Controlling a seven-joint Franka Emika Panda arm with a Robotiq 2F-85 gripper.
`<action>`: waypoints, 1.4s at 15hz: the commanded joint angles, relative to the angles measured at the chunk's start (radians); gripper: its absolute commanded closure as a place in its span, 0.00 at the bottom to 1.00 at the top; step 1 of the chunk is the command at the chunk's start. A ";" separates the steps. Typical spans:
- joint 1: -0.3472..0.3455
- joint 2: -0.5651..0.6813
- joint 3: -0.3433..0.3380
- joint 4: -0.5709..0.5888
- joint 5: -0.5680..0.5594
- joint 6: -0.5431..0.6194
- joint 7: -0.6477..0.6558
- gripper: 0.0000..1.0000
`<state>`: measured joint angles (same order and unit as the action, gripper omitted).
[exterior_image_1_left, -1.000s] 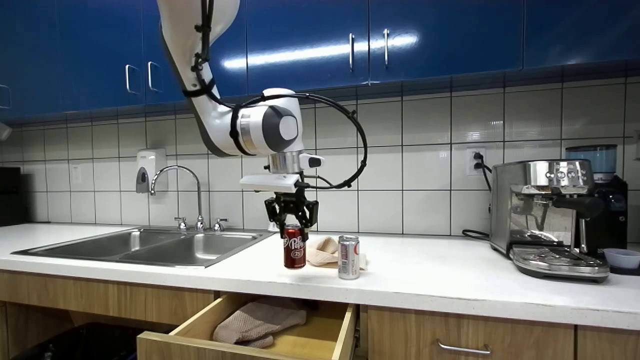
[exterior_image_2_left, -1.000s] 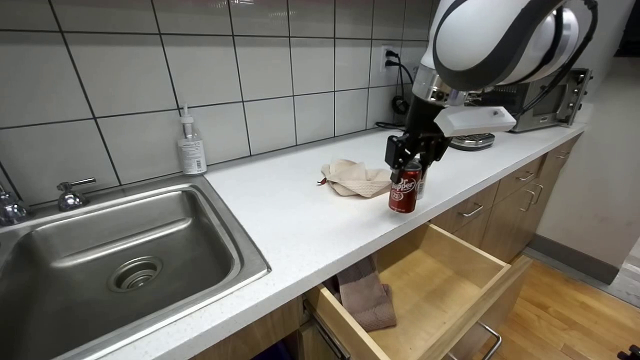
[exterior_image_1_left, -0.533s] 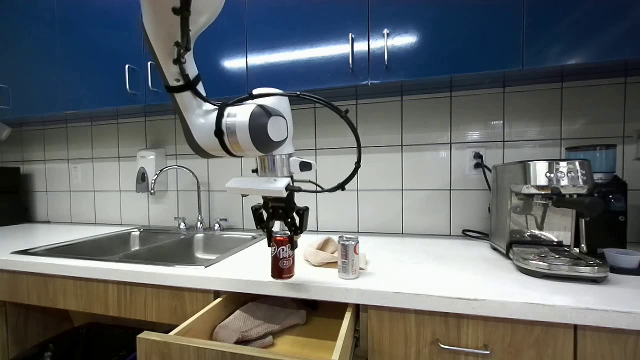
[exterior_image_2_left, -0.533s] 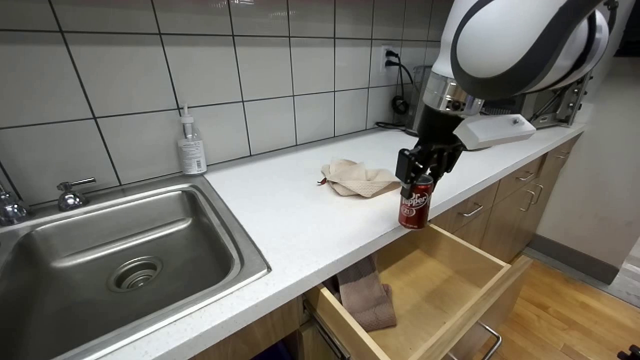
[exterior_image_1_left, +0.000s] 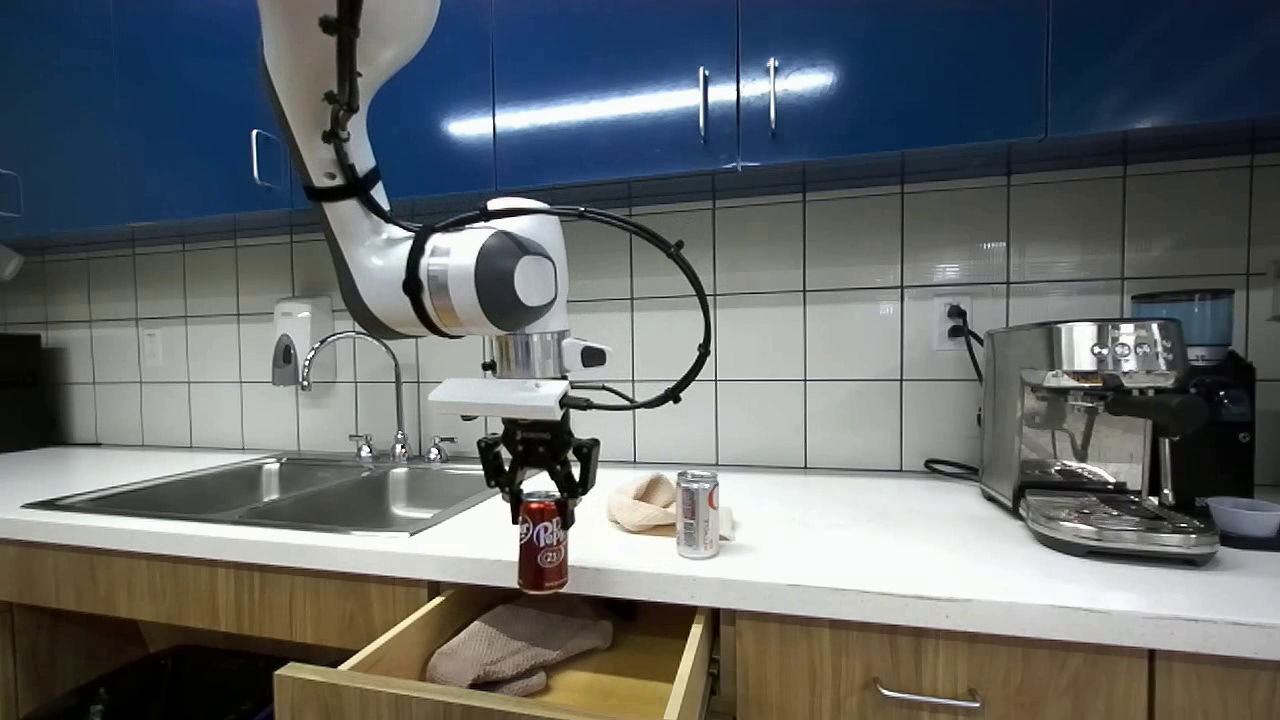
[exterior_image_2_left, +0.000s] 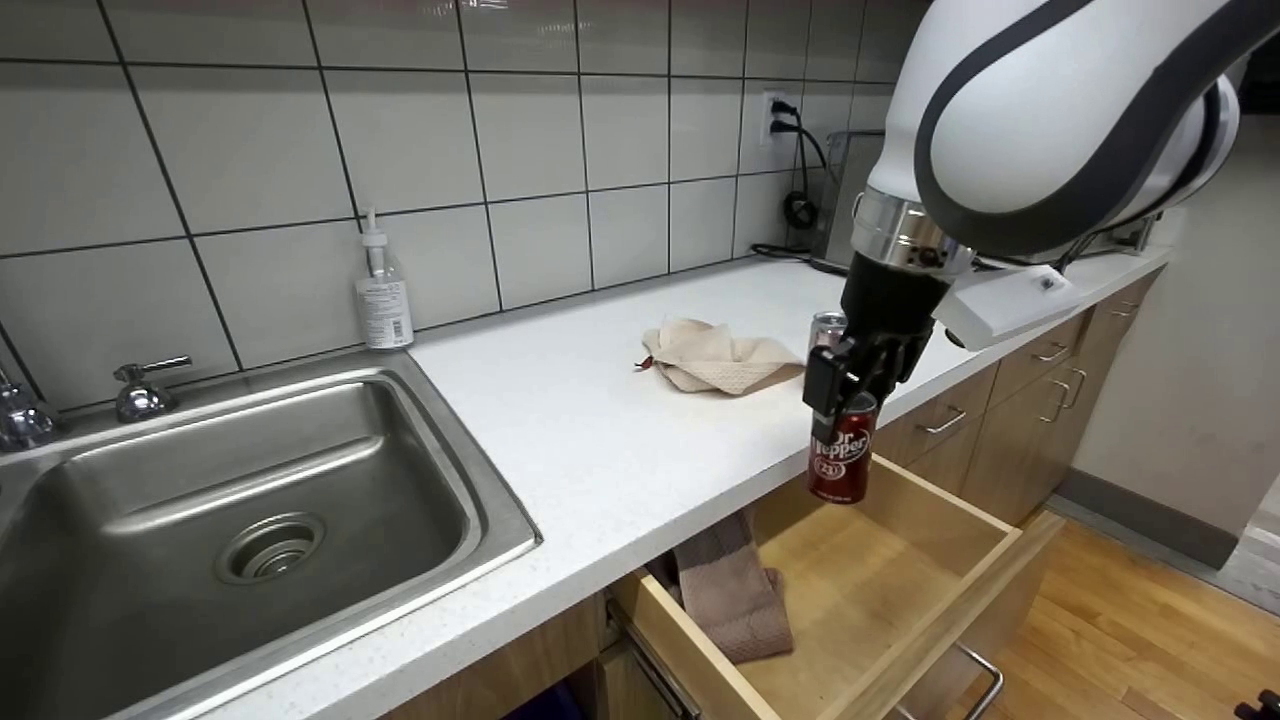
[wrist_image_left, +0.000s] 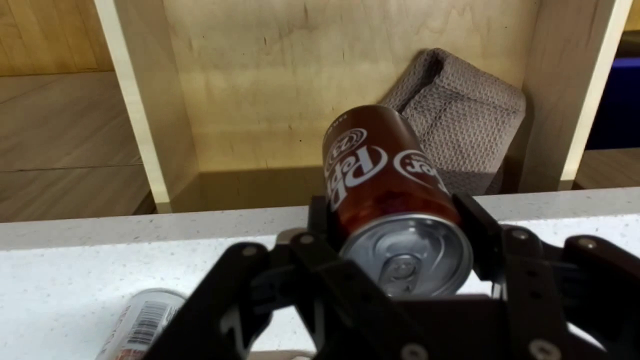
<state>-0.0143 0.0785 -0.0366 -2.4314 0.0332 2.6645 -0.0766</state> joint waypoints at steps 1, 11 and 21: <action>-0.005 -0.015 0.016 -0.032 0.007 0.037 -0.053 0.62; -0.003 0.020 0.037 -0.054 0.013 0.070 -0.093 0.62; 0.013 0.054 0.054 -0.080 -0.023 0.064 -0.083 0.62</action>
<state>-0.0008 0.1327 0.0120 -2.5013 0.0310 2.7174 -0.1491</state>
